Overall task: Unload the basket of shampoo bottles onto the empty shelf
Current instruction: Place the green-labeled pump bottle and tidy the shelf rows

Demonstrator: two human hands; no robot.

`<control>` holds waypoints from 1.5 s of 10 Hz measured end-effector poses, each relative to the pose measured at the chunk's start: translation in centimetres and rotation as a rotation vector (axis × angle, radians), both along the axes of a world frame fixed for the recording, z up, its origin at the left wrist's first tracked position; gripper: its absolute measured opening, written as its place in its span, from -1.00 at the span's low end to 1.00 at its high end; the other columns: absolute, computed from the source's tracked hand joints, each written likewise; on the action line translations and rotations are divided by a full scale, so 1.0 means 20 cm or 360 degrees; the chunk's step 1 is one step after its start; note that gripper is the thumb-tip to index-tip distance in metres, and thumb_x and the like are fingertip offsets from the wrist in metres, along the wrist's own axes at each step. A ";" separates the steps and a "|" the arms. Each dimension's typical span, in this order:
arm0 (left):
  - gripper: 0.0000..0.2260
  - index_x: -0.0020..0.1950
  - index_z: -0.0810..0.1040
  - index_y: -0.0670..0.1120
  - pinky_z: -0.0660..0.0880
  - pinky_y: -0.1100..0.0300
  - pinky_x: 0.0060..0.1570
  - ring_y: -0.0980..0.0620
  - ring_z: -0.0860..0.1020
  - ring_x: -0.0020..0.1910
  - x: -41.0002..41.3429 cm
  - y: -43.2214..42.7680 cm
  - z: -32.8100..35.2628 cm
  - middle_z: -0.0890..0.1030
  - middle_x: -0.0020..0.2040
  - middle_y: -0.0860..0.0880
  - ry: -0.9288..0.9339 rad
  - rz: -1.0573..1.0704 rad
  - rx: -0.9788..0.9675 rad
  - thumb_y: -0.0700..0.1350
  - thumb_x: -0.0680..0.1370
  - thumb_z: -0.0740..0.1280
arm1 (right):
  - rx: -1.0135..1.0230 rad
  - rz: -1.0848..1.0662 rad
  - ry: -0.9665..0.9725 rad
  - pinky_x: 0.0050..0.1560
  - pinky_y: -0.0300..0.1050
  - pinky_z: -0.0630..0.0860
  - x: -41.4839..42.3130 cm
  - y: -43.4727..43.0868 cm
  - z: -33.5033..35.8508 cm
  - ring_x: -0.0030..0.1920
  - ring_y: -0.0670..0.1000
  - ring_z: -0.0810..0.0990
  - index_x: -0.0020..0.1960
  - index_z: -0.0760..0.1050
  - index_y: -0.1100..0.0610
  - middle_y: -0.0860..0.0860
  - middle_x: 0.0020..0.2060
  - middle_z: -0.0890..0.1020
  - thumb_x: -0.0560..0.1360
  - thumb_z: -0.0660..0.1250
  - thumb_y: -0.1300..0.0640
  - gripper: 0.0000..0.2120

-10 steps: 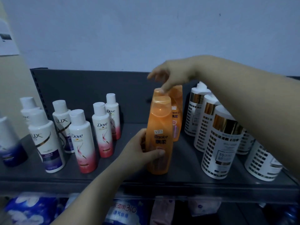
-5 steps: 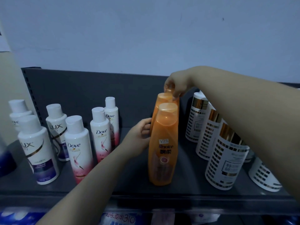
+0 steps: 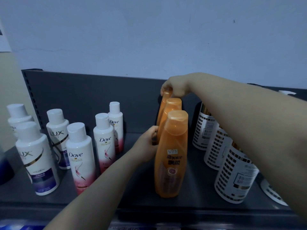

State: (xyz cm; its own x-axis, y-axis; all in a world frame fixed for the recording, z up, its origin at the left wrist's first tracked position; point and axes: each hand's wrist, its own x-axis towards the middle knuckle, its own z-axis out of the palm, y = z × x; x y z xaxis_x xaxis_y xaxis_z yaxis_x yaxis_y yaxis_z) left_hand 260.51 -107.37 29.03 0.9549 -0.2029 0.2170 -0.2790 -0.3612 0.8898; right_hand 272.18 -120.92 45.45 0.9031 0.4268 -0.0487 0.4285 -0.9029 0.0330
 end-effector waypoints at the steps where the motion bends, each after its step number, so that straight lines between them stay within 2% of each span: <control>1: -0.66 0.29 0.44 -0.17 0.51 0.35 -0.03 -0.10 0.56 0.17 0.00 0.00 0.00 0.59 0.16 -0.15 -0.0004 -0.0016 -0.0019 -0.35 0.53 0.34 | -0.0005 0.0012 -0.0009 0.13 0.01 0.55 0.00 0.00 0.00 0.10 0.07 0.55 0.22 0.51 -0.02 0.00 0.12 0.55 0.46 0.33 0.29 -0.63; 2: -0.66 0.29 0.45 -0.16 0.50 0.19 0.10 -0.09 0.56 0.17 0.01 -0.01 0.01 0.59 0.17 -0.14 -0.0027 -0.0011 -0.0004 -0.34 0.53 0.34 | -0.0038 0.0023 -0.0025 0.16 0.05 0.54 -0.01 0.01 0.00 0.12 0.08 0.53 0.25 0.49 -0.03 0.00 0.15 0.53 0.46 0.31 0.30 -0.58; 3: -0.67 0.28 0.45 -0.13 0.50 0.13 0.15 -0.08 0.57 0.17 0.02 0.00 0.00 0.60 0.16 -0.12 -0.0058 -0.0011 0.0001 -0.33 0.54 0.34 | -0.0037 0.0024 -0.0032 0.15 0.03 0.53 -0.02 0.02 0.00 0.13 0.08 0.52 0.28 0.46 -0.04 0.00 0.20 0.51 0.46 0.31 0.29 -0.56; 4: -0.64 0.30 0.45 -0.12 0.53 0.20 0.07 -0.04 0.58 0.14 0.02 0.00 -0.01 0.61 0.13 -0.08 -0.0032 -0.0007 -0.0029 -0.33 0.53 0.35 | -0.0112 -0.0018 -0.0035 0.24 0.04 0.48 -0.02 0.02 0.00 0.24 0.10 0.49 0.42 0.34 -0.04 0.01 0.33 0.44 0.48 0.31 0.25 -0.46; 5: -0.55 0.41 0.37 -0.06 0.56 0.14 0.12 0.05 0.59 0.14 -0.01 0.04 -0.02 0.59 0.17 -0.02 0.0066 0.0005 -0.0226 -0.22 0.54 0.38 | 0.0054 -0.0012 -0.0075 0.32 -0.08 0.34 -0.10 0.00 0.04 0.38 0.11 0.38 0.52 0.17 -0.02 0.03 0.46 0.31 0.53 0.33 0.07 -0.38; 6: -0.55 0.44 0.33 0.03 0.48 0.08 0.25 0.15 0.54 0.20 -0.12 0.12 -0.08 0.55 0.24 0.04 -0.0120 0.0139 -0.0343 0.07 0.58 0.30 | 0.0448 0.0073 -0.0202 0.24 -0.11 0.30 -0.25 -0.04 0.10 0.39 0.04 0.36 0.50 0.20 -0.08 0.00 0.46 0.31 0.56 0.28 -0.04 -0.45; 7: -0.48 0.35 0.43 0.03 0.52 0.15 0.20 0.13 0.56 0.20 -0.25 0.14 -0.17 0.60 0.20 0.02 -0.0227 -0.0075 -0.0332 0.13 0.43 0.40 | 0.0742 0.0159 -0.0219 0.14 -0.13 0.34 -0.42 -0.07 0.09 0.23 -0.04 0.47 0.38 0.38 -0.12 -0.07 0.29 0.47 0.55 0.24 -0.12 -0.59; 8: -0.52 0.24 0.48 0.05 0.54 0.08 0.17 0.10 0.61 0.13 -0.30 0.10 -0.25 0.65 0.13 0.07 -0.0127 -0.0208 -0.0164 0.00 0.35 0.50 | 0.0676 0.0203 -0.0181 0.13 -0.17 0.37 -0.54 -0.10 0.03 0.15 -0.07 0.50 0.29 0.48 -0.07 -0.08 0.18 0.54 0.54 0.29 -0.07 -0.66; 9: -0.59 0.20 0.50 0.08 0.53 0.07 0.16 0.09 0.62 0.11 -0.30 0.06 -0.28 0.66 0.12 0.08 -0.0096 -0.0185 -0.0173 -0.08 0.39 0.48 | 0.0467 0.0166 -0.0173 0.15 -0.15 0.42 -0.55 -0.13 -0.03 0.16 -0.03 0.52 0.28 0.52 0.01 -0.04 0.20 0.56 0.53 0.34 0.05 -0.68; 10: -0.61 0.16 0.51 0.18 0.53 0.21 0.09 0.10 0.62 0.12 -0.30 0.01 -0.27 0.65 0.14 0.09 -0.0056 -0.0219 -0.0172 -0.02 0.37 0.48 | 0.0511 0.0129 -0.0245 0.04 -0.19 0.40 -0.52 -0.14 -0.05 0.12 -0.03 0.53 0.22 0.57 0.03 -0.03 0.16 0.59 0.52 0.34 0.16 -0.73; 11: -0.63 0.14 0.52 0.23 0.53 0.25 0.05 0.11 0.62 0.12 -0.31 -0.02 -0.26 0.65 0.14 0.10 -0.0031 -0.0213 -0.0175 0.00 0.38 0.48 | 0.0529 0.0133 -0.0241 0.01 -0.20 0.38 -0.51 -0.14 -0.06 0.07 -0.06 0.51 0.21 0.57 0.01 -0.04 0.16 0.59 0.52 0.35 0.15 -0.73; 12: -0.63 0.20 0.51 0.04 0.53 0.11 0.13 0.05 0.62 0.13 -0.32 -0.03 -0.26 0.66 0.12 0.01 -0.0020 -0.0196 -0.0220 -0.18 0.44 0.48 | 0.0543 0.0162 -0.0223 0.10 -0.19 0.38 -0.52 -0.15 -0.05 0.17 -0.03 0.50 0.29 0.51 -0.01 -0.03 0.23 0.56 0.53 0.33 0.07 -0.67; 13: -0.52 0.30 0.45 0.02 0.50 0.09 0.23 0.08 0.59 0.18 -0.38 0.02 -0.21 0.61 0.19 -0.03 -0.0039 -0.0155 -0.0206 -0.24 0.44 0.49 | 0.0637 0.0274 -0.0335 0.17 -0.23 0.29 -0.59 -0.12 -0.02 0.31 -0.05 0.43 0.39 0.41 -0.04 -0.05 0.34 0.47 0.55 0.29 0.04 -0.59; 14: -0.50 0.26 0.43 0.26 0.43 0.38 0.18 0.27 0.52 0.22 -0.50 0.15 -0.14 0.56 0.22 0.14 -0.0421 0.0226 -0.0176 -0.04 0.40 0.50 | 0.0796 0.0453 -0.0510 0.14 -0.27 0.23 -0.72 -0.06 0.00 0.24 -0.17 0.38 0.40 0.39 -0.06 -0.08 0.35 0.46 0.55 0.28 0.04 -0.59; 15: -0.65 0.21 0.48 0.16 0.46 0.27 0.16 0.10 0.54 0.17 -0.62 0.36 -0.13 0.54 0.15 0.12 -0.1040 0.0916 -0.0078 -0.06 0.45 0.40 | 0.0879 0.0558 -0.0534 0.15 -0.30 0.22 -0.83 0.09 -0.03 0.21 -0.21 0.37 0.40 0.39 -0.06 -0.10 0.34 0.46 0.54 0.30 0.03 -0.57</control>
